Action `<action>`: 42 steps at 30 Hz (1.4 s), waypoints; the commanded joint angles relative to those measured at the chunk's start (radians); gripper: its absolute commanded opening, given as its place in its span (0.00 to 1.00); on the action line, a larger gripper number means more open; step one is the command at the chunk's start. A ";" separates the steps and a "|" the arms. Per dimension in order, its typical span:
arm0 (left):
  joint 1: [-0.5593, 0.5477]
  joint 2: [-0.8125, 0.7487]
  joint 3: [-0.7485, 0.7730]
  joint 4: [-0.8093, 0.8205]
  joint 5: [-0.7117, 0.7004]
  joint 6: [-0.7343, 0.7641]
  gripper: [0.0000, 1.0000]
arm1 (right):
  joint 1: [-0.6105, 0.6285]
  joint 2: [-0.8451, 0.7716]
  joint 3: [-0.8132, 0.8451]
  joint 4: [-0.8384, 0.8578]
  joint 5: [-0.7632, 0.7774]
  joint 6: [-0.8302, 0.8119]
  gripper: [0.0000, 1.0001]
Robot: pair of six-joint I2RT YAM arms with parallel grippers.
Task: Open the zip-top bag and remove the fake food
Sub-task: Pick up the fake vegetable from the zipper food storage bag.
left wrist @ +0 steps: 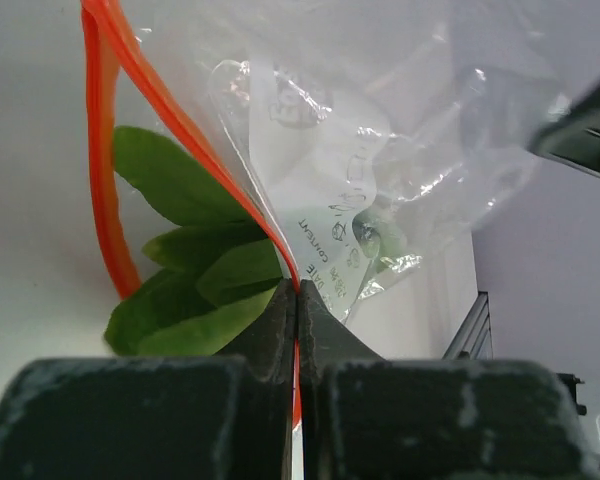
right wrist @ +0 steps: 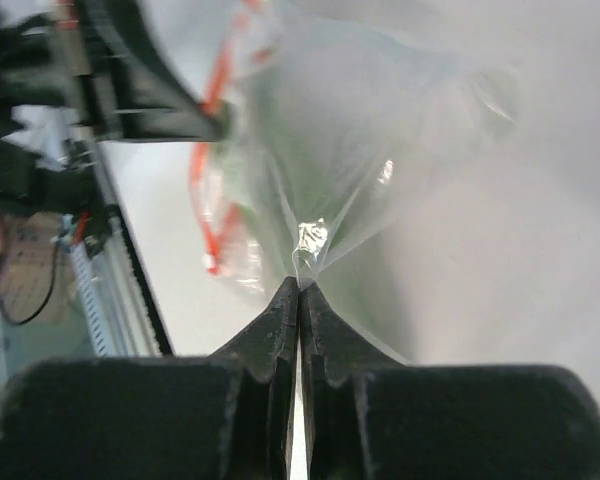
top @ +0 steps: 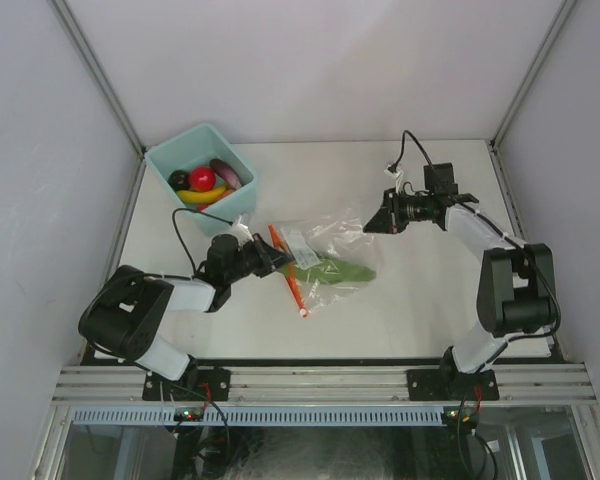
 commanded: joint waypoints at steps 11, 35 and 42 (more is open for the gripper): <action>-0.002 -0.041 0.067 0.023 0.198 0.075 0.22 | -0.021 0.103 0.123 -0.184 0.255 -0.126 0.19; -0.012 -0.667 -0.160 -0.486 -0.242 0.592 0.55 | 0.066 -0.299 -0.081 -0.059 -0.008 -0.513 0.51; -0.175 -0.556 -0.108 -0.482 -0.337 0.867 0.58 | 0.089 -0.279 -0.087 -0.067 -0.046 -0.523 0.50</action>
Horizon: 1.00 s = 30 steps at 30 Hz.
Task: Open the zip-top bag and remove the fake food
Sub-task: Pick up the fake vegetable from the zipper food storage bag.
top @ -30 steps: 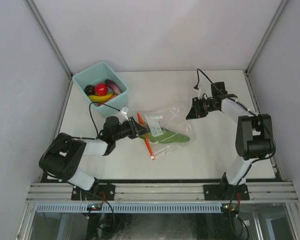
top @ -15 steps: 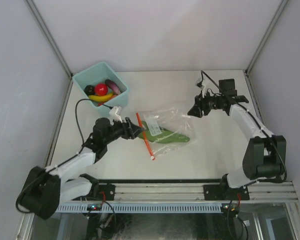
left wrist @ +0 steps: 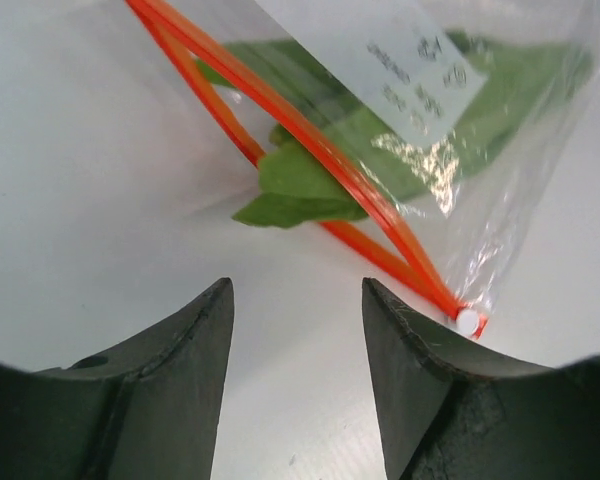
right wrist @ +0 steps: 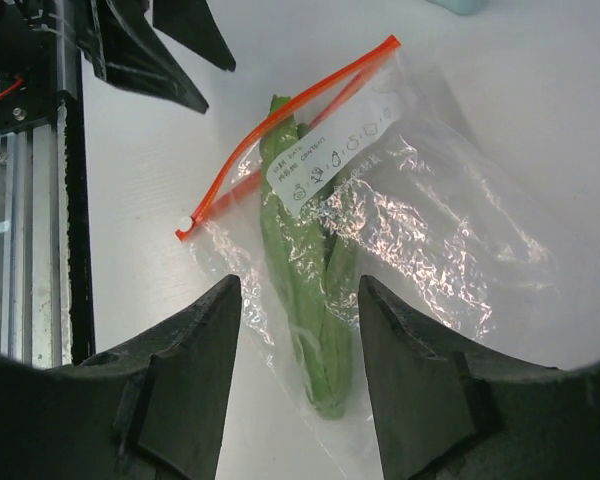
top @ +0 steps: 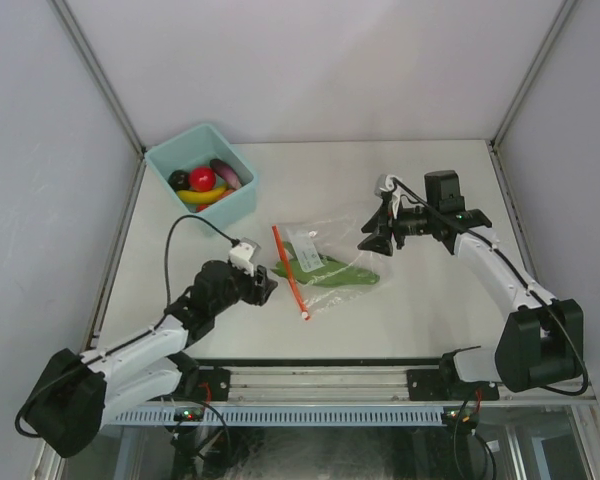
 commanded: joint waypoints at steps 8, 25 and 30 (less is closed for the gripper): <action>-0.103 0.293 0.151 0.029 -0.154 0.233 0.61 | 0.001 0.000 -0.001 0.034 -0.087 -0.036 0.50; -0.308 0.538 0.316 0.250 -0.257 0.494 0.81 | 0.026 0.045 0.000 0.028 -0.014 -0.049 0.50; -0.325 0.596 0.306 0.356 -0.175 0.579 0.82 | -0.009 0.162 0.075 0.062 0.238 0.191 0.47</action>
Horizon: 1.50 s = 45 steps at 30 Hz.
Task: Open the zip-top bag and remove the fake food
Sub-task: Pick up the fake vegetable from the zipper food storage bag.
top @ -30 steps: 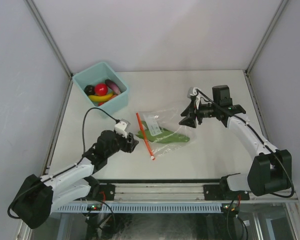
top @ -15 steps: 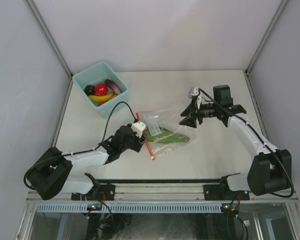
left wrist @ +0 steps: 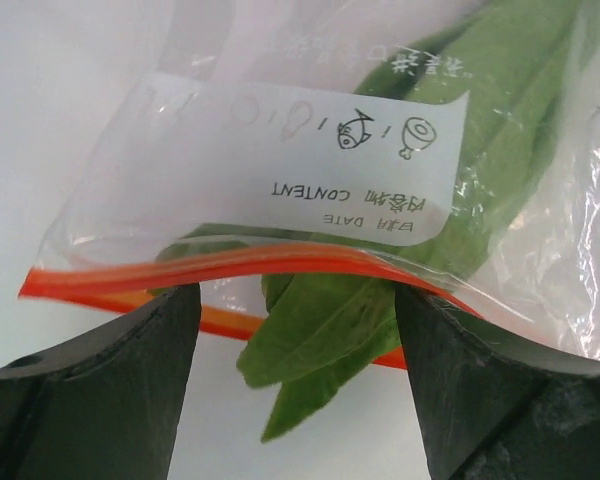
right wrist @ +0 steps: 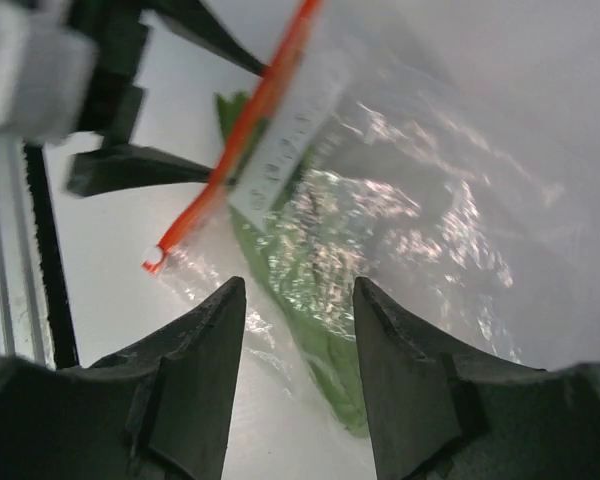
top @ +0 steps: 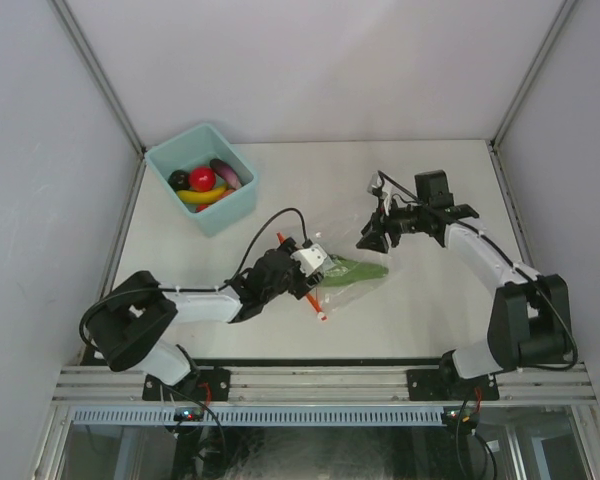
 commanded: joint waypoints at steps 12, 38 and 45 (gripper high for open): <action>-0.012 0.152 -0.048 0.403 0.205 0.238 0.98 | -0.048 0.281 0.154 -0.003 0.392 0.329 0.46; 0.040 0.312 0.199 0.197 0.370 0.138 0.96 | -0.013 0.420 0.277 -0.171 0.422 0.277 0.40; 0.038 0.328 0.225 0.218 0.364 0.129 0.96 | 0.046 0.488 0.337 -0.282 0.392 0.216 0.31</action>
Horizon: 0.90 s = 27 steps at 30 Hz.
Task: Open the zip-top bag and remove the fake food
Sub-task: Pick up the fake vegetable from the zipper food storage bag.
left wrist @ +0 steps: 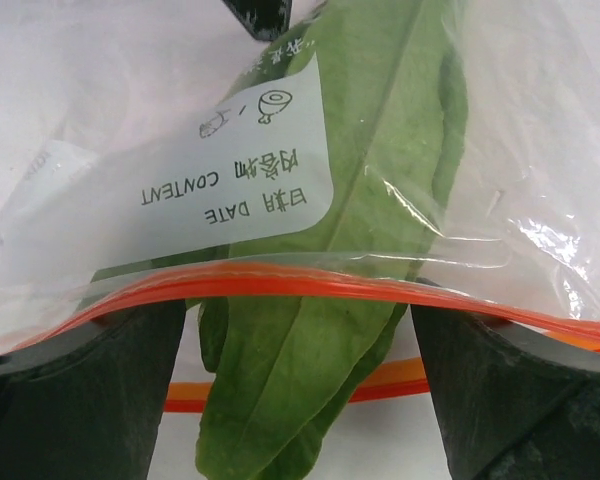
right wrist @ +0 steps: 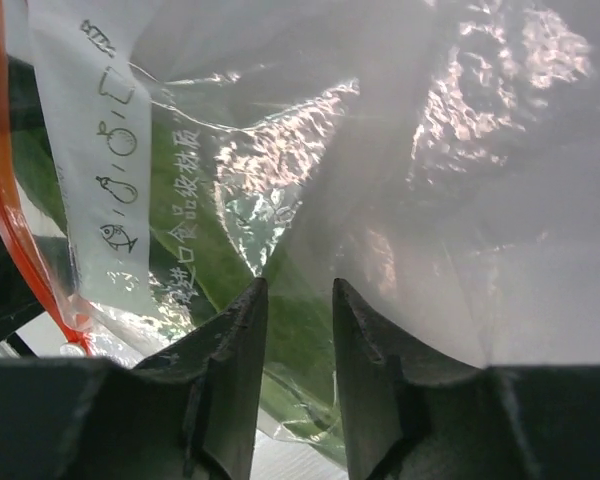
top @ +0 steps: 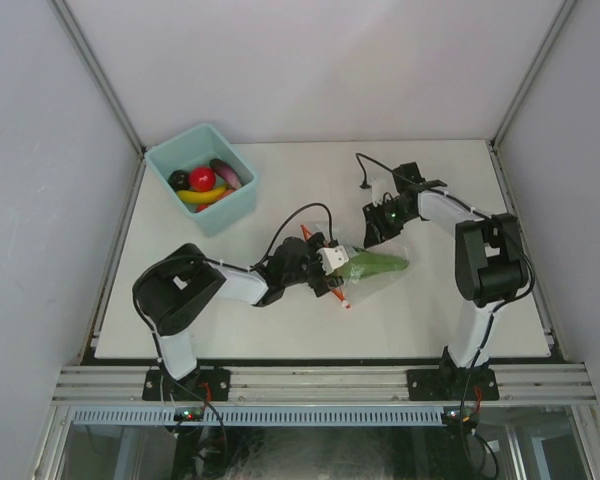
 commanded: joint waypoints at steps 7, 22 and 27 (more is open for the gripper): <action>-0.019 -0.016 0.007 0.109 0.010 0.013 1.00 | 0.127 0.068 0.097 -0.154 -0.091 -0.133 0.24; -0.124 -0.104 -0.160 0.321 -0.134 0.055 1.00 | 0.210 0.114 0.156 -0.290 -0.209 -0.244 0.17; -0.124 -0.075 -0.140 0.313 -0.150 0.019 1.00 | 0.234 0.140 0.180 -0.343 -0.266 -0.274 0.14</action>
